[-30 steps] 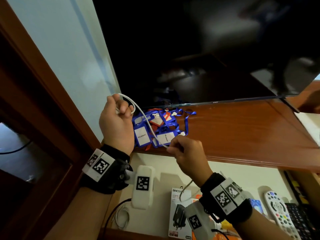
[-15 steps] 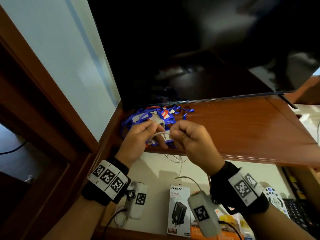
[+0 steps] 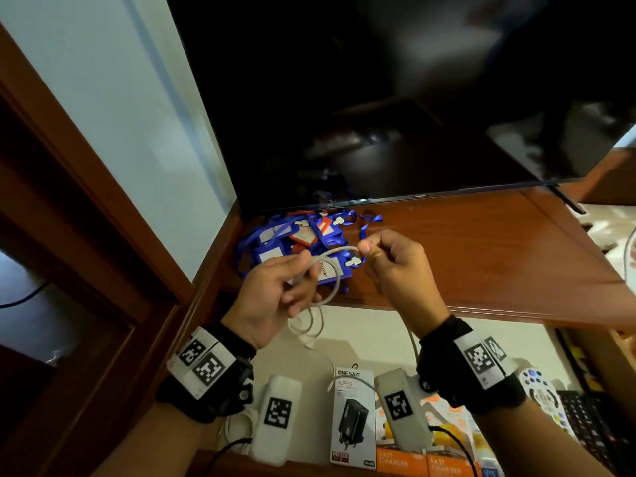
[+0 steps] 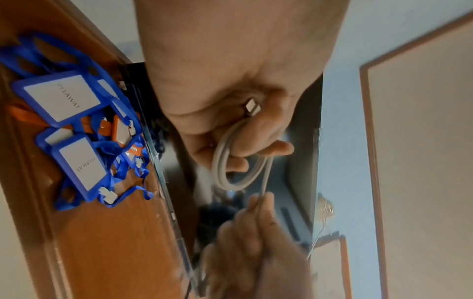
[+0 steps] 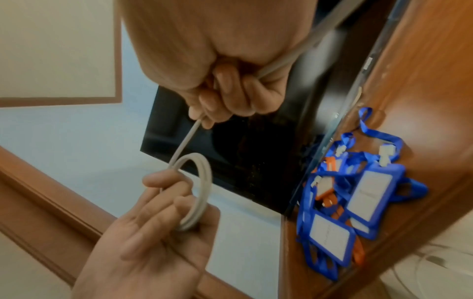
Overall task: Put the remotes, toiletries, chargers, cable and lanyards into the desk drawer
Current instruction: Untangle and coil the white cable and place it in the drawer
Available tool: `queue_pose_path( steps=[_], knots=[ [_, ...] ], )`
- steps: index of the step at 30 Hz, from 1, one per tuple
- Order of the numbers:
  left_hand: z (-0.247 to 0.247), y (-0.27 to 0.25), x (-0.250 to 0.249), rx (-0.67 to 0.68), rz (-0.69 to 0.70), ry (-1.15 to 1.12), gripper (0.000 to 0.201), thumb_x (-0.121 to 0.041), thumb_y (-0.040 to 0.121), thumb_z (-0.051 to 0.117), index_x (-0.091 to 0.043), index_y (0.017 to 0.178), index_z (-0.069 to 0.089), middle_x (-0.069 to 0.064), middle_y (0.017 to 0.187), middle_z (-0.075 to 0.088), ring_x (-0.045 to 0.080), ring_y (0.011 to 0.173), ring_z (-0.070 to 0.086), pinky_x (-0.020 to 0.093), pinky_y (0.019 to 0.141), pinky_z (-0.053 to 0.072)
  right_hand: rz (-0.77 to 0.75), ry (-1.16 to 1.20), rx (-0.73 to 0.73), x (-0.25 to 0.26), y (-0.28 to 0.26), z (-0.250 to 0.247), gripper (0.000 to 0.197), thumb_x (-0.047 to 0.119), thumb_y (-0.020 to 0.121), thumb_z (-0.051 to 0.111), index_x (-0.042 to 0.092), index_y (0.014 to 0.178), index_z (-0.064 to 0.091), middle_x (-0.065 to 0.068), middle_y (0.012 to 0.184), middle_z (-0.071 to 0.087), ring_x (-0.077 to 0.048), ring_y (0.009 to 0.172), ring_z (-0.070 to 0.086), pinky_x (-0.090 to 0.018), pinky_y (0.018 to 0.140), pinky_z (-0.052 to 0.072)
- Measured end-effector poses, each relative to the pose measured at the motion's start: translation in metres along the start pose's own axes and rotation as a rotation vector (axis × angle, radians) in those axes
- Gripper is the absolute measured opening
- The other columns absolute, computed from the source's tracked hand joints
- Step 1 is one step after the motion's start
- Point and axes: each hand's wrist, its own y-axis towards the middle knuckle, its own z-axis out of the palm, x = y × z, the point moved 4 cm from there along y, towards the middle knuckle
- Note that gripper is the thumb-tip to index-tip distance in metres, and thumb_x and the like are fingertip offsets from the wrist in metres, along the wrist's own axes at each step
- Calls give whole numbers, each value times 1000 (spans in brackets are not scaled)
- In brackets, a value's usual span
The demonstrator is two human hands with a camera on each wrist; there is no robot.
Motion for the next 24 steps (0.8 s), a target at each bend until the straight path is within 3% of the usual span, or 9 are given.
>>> queue_pose_path(
  steps=[3,5,8,10,12,15,17,20,24],
  knots=[
    [-9,1,-15,-76,15,-127,31,-28,87,44,-11,64,56,-6,37,25,8,30,26,26,63,42,70,148,142,-13,-13,11,20,13,94,53,1,77,53,-10,57,39,-9,46,33,-19,42,30],
    [-16,2,-23,-105,30,-235,32,-26,88,43,-12,63,55,-7,37,26,7,30,26,26,65,40,79,133,192,-21,-16,14,17,10,94,53,2,79,53,-11,59,39,-8,44,33,-18,41,30],
    [-27,1,-34,-139,110,-362,32,-25,96,37,-13,70,52,-7,40,27,7,33,27,23,65,46,65,42,154,-27,-15,9,16,8,94,50,5,79,54,-12,64,43,-4,50,39,-15,48,35],
    [-32,3,-42,-184,199,-404,32,-24,98,34,-13,73,50,-7,42,27,8,36,28,23,67,46,42,-30,100,-31,-15,4,14,12,93,54,8,79,56,-13,70,50,-12,61,46,-22,57,41],
    [-33,4,-46,-257,279,-359,31,-23,99,34,-12,76,52,-7,44,28,9,40,31,25,72,45,8,-125,80,-33,-16,3,12,15,91,58,10,80,59,-11,76,58,-23,71,53,-34,64,46],
    [-23,5,-44,-378,367,-102,31,-23,101,36,-13,79,56,-7,46,35,10,46,38,26,74,43,-81,-299,122,-29,-17,15,11,15,88,63,9,79,66,-5,73,64,-23,73,60,-42,65,50],
    [-13,6,-42,-411,422,98,30,-24,101,36,-12,81,55,-6,49,42,11,50,44,25,67,45,-106,-359,170,-25,-18,24,13,14,87,65,10,74,68,2,65,64,-12,65,60,-35,60,49],
    [-2,6,-34,-393,429,239,27,-27,102,35,-14,88,54,-1,60,58,17,64,62,27,68,54,-112,-378,256,-17,-23,35,25,12,88,64,20,64,63,18,48,53,1,52,52,-13,54,35],
    [2,1,-31,-376,411,212,24,-30,100,36,-17,91,53,6,77,70,23,83,70,37,77,56,20,-70,294,-18,-27,34,36,7,93,54,17,59,56,9,41,41,-6,38,34,-17,45,29]
  ],
)
